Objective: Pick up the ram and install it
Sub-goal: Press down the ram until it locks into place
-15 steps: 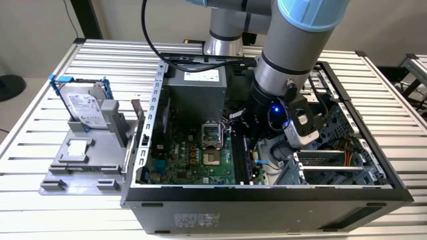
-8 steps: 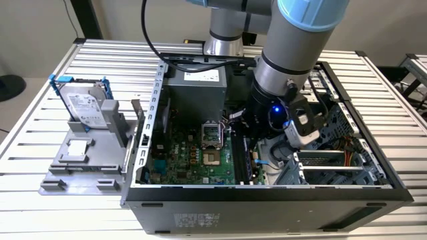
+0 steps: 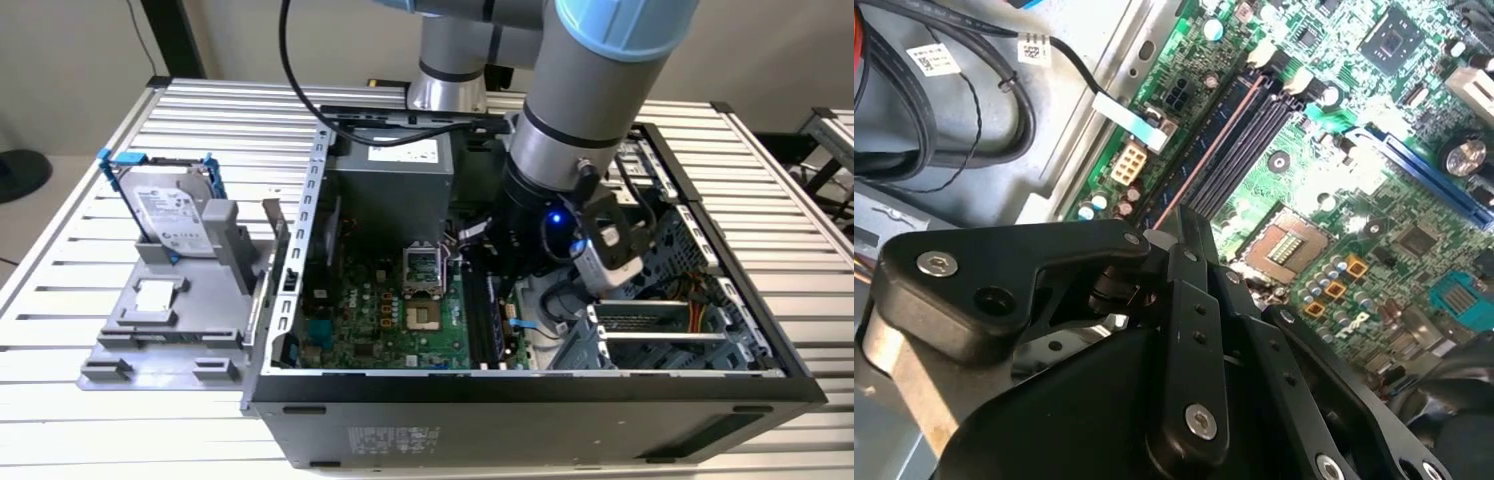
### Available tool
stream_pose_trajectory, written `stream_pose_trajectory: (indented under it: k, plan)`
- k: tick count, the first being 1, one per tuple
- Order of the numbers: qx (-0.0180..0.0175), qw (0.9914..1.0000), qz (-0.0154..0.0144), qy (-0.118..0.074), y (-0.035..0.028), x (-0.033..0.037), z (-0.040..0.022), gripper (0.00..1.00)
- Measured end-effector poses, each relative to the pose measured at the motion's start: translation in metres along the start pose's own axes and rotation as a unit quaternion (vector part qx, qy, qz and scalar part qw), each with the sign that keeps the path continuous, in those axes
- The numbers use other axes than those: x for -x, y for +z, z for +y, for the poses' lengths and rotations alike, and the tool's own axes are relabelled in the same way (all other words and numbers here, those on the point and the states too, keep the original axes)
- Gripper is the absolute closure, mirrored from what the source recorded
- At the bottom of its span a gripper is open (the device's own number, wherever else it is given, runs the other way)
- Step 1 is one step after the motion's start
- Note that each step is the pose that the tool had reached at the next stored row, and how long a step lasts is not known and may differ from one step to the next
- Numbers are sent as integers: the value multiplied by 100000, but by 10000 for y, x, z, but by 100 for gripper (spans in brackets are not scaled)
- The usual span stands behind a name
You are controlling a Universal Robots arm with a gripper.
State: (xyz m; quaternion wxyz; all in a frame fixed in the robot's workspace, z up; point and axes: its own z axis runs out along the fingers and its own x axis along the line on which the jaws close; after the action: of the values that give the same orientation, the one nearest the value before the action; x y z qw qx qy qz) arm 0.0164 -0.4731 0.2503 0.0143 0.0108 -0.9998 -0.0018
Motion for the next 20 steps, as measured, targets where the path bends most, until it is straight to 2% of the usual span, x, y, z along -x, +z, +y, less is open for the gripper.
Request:
stream_pose_trajectory:
  k: [12, 20]
  plan:
    - [-108, 99932, 15, -3683, -19, 0, 0, 100]
    - [-183, 99802, 26, -6293, -31, 0, 0, 100]
